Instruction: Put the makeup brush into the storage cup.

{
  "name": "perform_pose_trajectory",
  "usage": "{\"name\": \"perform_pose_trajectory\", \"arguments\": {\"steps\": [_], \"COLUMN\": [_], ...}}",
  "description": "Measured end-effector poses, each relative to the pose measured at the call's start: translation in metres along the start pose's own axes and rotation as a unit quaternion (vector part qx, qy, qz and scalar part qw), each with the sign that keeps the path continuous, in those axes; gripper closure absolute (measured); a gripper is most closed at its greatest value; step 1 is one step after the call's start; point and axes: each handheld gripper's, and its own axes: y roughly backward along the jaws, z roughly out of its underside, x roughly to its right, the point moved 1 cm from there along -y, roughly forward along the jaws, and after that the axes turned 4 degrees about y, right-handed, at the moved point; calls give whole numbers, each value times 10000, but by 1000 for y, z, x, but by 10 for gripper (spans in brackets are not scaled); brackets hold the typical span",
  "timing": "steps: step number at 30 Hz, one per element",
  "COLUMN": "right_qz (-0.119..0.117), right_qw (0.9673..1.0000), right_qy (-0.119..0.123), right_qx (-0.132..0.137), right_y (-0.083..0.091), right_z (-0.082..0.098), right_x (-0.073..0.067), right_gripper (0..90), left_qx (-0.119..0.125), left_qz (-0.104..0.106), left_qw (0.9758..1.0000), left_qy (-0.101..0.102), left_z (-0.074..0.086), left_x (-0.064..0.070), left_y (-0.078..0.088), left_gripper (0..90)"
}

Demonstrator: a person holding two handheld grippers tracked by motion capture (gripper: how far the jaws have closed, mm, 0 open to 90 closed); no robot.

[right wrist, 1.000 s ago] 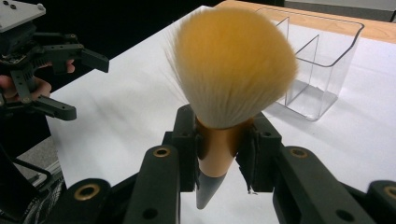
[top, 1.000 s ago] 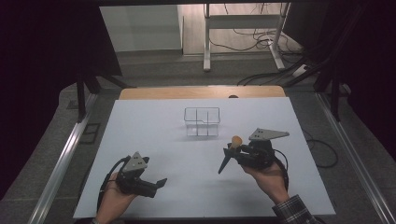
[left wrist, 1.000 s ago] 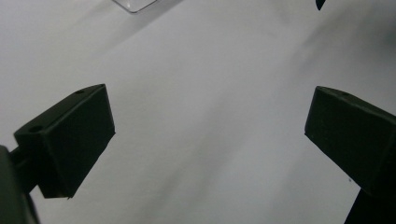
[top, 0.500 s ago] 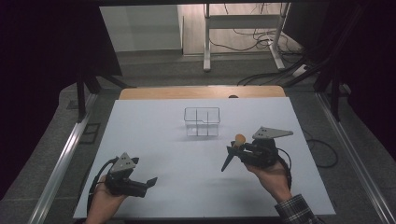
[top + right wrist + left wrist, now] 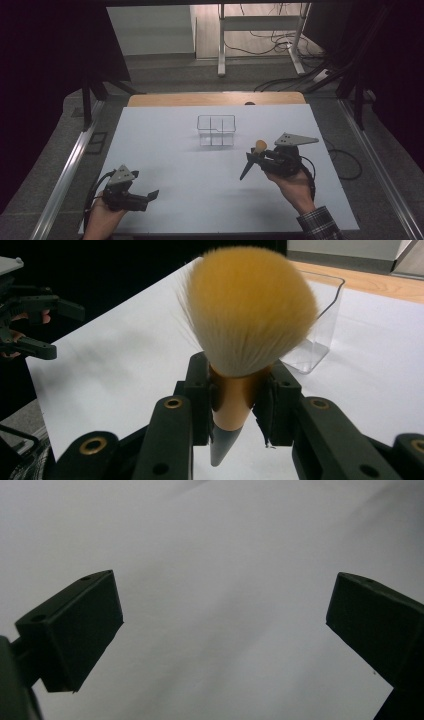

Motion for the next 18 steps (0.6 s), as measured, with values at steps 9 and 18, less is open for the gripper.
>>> {"name": "perform_pose_trajectory", "arguments": {"steps": [9, 18], "right_qz": [55, 78], "right_qw": [10000, 9999], "right_qy": [-31, -121], "right_qx": [42, 92], "right_y": [2, 4], "right_z": [-4, -8], "right_x": [6, 14], "right_gripper": [696, 696], "left_qx": [-94, -174], "left_qz": [-175, -331], "left_qw": [9997, 9991], "left_qy": [111, 200], "left_z": [8, 17], "left_x": [-11, -20], "left_y": [5, 9], "left_gripper": [21, 20]}}
